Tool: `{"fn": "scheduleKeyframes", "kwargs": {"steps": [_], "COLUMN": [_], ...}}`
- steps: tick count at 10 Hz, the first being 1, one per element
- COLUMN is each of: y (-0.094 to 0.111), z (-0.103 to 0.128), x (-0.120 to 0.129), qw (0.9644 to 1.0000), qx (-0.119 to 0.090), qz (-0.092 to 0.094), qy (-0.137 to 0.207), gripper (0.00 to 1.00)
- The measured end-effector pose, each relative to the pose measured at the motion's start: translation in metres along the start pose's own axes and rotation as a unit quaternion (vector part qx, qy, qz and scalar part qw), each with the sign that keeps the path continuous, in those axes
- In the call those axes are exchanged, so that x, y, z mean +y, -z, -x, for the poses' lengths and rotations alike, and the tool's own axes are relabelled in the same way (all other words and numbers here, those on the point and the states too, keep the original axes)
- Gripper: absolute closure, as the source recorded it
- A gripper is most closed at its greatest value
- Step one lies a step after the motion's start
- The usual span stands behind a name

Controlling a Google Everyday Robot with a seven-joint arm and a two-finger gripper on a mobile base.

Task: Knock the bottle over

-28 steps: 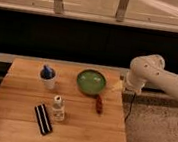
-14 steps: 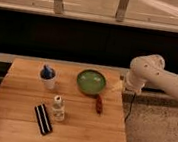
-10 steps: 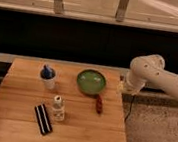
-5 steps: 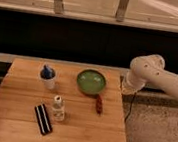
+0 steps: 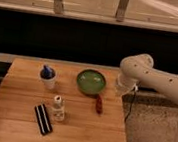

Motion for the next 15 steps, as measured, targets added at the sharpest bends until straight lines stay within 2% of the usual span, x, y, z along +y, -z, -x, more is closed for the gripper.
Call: {"fn": "scheduleKeyframes", "kwargs": {"steps": [2,5,7,9,14,15], "y": [-0.003,-0.002,-0.004,-0.005,-0.008,-0.014], "z": [-0.010,-0.033,-0.046,-0.056,-0.057,-0.056], "x": [0.025,0.067,0.095,0.124,0.123,0.130], "qw": [0.9995,0.9960,0.9924,0.9888,0.9883,0.9854], "qx": [0.012,0.031,0.040,0.036,0.042,0.054], "qz": [0.012,0.036,0.041,0.038,0.036,0.030], "qy": [0.027,0.075,0.109,0.140,0.142,0.159], "gripper": [1.00,1.00,1.00,1.00,1.00,1.00]}}
